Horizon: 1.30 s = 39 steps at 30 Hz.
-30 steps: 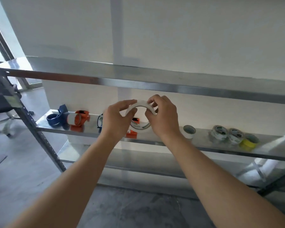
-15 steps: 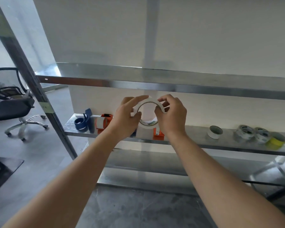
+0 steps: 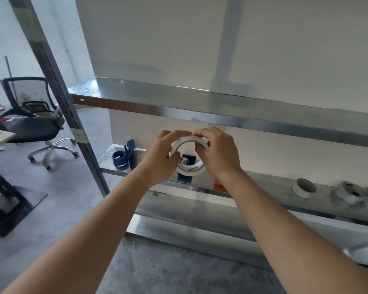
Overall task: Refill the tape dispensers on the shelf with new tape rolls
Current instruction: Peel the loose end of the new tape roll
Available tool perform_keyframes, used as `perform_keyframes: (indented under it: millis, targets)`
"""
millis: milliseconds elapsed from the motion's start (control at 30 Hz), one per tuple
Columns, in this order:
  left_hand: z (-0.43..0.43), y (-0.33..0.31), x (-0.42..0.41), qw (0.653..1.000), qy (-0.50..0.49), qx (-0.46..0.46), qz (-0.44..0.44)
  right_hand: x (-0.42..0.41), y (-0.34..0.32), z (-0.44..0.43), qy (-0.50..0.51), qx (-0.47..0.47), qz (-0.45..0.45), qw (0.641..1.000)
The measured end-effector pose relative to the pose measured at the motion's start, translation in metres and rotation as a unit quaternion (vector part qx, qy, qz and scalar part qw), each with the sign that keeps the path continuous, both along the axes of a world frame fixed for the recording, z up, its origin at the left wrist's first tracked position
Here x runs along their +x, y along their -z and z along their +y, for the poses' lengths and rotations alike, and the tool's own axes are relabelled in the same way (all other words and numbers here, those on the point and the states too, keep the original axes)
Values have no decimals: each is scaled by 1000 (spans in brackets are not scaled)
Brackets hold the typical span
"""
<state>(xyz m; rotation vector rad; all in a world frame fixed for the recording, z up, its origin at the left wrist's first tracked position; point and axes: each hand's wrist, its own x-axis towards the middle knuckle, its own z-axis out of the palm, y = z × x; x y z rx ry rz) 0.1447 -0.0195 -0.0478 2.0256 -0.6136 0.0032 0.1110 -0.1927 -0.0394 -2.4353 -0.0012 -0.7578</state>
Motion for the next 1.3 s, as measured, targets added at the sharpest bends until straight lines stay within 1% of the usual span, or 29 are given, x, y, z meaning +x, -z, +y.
perform_keyframes:
  millis: [67, 200, 367, 500, 667, 833, 933, 1033, 1300]
  targets:
    - [5, 1, 7, 1000, -29, -10, 1, 17, 0, 3, -21, 6, 10, 1000]
    - [18, 5, 28, 995, -92, -40, 31, 46, 1, 14, -55, 10, 10, 998]
    - [29, 10, 48, 986, -122, -93, 62, 73, 4, 27, -58, 23, 6, 998]
    - [51, 17, 65, 980, -180, -79, 28, 91, 6, 47, -49, 23, 6, 999]
    - [87, 29, 86, 985, -162, -57, 0, 116, 17, 83, -33, 18, 20, 999]
    - [137, 31, 118, 990, -126, -69, 8, 141, 21, 131, -3, 33, 26, 999]
    - [173, 30, 142, 992, -105, -74, 6, 155, 22, 164, -1, 41, 19, 999]
    - [206, 30, 162, 992, -100, -70, 23, 165, 26, 196, 1, 44, 16, 999]
    - [254, 43, 194, 991, -91, -88, 51, 194, 46, 249, 10, 52, 55, 997]
